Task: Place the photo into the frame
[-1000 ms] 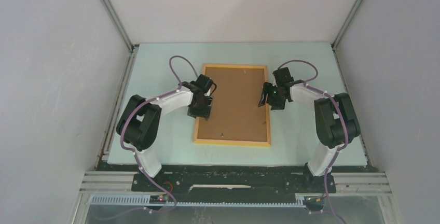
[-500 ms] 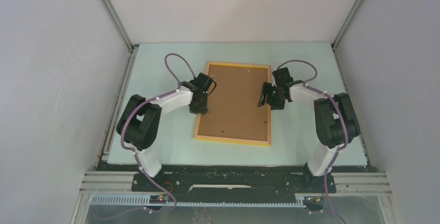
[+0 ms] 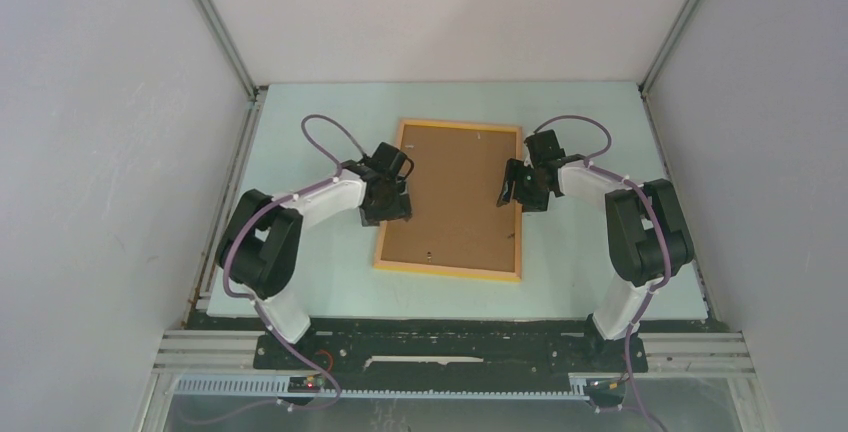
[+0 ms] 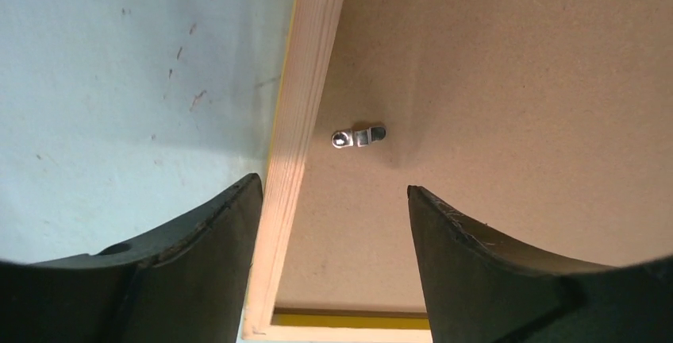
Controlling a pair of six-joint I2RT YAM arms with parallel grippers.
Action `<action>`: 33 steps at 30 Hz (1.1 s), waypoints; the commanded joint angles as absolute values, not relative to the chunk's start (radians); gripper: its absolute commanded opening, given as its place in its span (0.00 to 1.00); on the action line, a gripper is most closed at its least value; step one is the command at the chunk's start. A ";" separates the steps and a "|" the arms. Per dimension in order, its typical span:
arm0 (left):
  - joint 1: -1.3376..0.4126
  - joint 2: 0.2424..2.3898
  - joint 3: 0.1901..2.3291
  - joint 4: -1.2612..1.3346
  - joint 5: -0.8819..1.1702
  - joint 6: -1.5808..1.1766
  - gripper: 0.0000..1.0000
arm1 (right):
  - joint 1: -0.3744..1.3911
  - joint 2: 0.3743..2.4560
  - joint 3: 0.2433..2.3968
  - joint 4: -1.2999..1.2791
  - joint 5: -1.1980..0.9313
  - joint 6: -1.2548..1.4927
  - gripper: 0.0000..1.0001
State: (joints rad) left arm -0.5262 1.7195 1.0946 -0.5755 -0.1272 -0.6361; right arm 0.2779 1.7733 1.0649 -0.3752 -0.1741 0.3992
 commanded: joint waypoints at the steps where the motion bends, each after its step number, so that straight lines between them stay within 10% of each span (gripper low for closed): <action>1: -0.529 1.677 1.101 -0.629 -0.092 -0.865 0.75 | 0.296 1.786 1.053 -0.365 -0.200 0.390 0.72; 33: -0.516 1.783 1.131 -0.567 -0.215 -0.665 0.61 | 0.305 1.781 1.053 -0.362 -0.212 0.387 0.71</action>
State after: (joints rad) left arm -0.5133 1.7714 1.1316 -0.6109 -0.1730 -0.6617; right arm 0.2810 1.7733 1.0649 -0.3752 -0.1738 0.3939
